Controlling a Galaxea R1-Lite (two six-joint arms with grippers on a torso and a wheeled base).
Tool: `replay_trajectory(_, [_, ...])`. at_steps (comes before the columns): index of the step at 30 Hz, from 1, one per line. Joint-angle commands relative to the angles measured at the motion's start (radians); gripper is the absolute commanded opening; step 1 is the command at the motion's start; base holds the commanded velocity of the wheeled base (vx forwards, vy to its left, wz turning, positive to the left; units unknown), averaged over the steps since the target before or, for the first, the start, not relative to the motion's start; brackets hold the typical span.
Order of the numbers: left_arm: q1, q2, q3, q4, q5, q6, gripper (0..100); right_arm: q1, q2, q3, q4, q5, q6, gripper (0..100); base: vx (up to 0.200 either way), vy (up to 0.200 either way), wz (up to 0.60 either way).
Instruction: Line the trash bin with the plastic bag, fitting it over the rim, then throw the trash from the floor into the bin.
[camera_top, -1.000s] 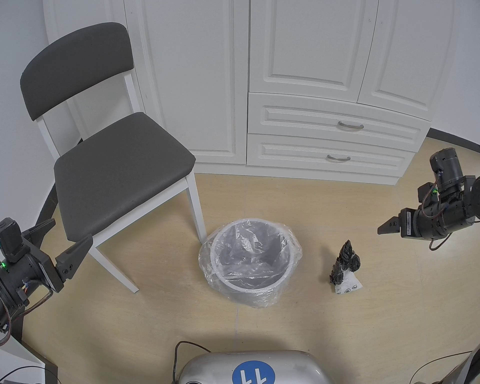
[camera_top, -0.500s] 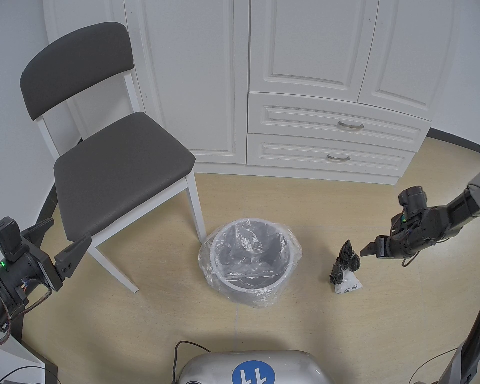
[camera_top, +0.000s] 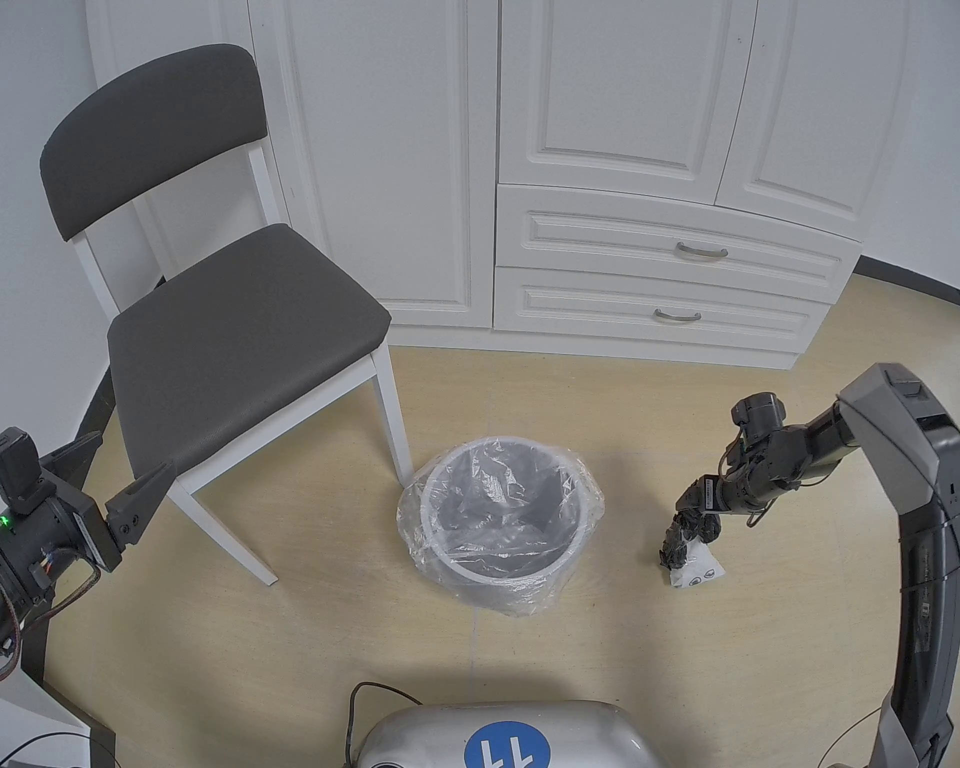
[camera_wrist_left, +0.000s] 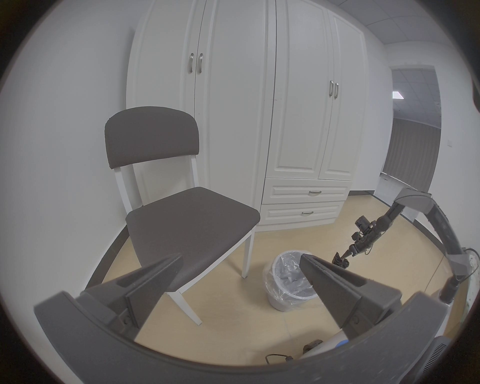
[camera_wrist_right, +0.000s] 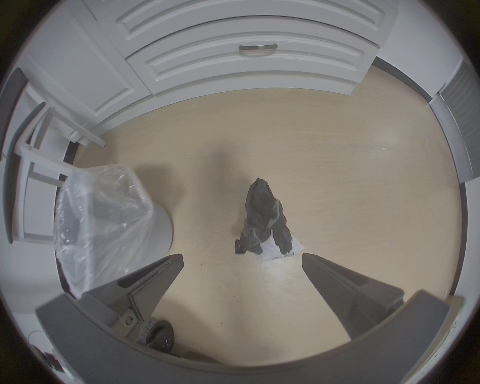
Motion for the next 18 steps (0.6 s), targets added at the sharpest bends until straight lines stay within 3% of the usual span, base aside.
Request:
replay_trajectory(1, [0.012, 0.038, -0.002, 0.0, 0.001, 0.001, 100, -0.005, 0.197, -0.16, 0.014, -0.004, 0.053, 100, 0.0, 0.0, 0.0])
replay_trajectory(9, [0.018, 0.039, 0.001, 0.0, 0.001, 0.001, 100, -0.02, 0.317, -0.322, 0.019, -0.065, 0.117, 100, 0.0, 0.0, 0.0])
replay_trajectory(18, [0.024, 0.055, 0.004, -0.002, 0.001, 0.001, 100, -0.022, 0.358, -0.404, 0.007, -0.07, 0.18, 100, 0.0, 0.0, 0.0])
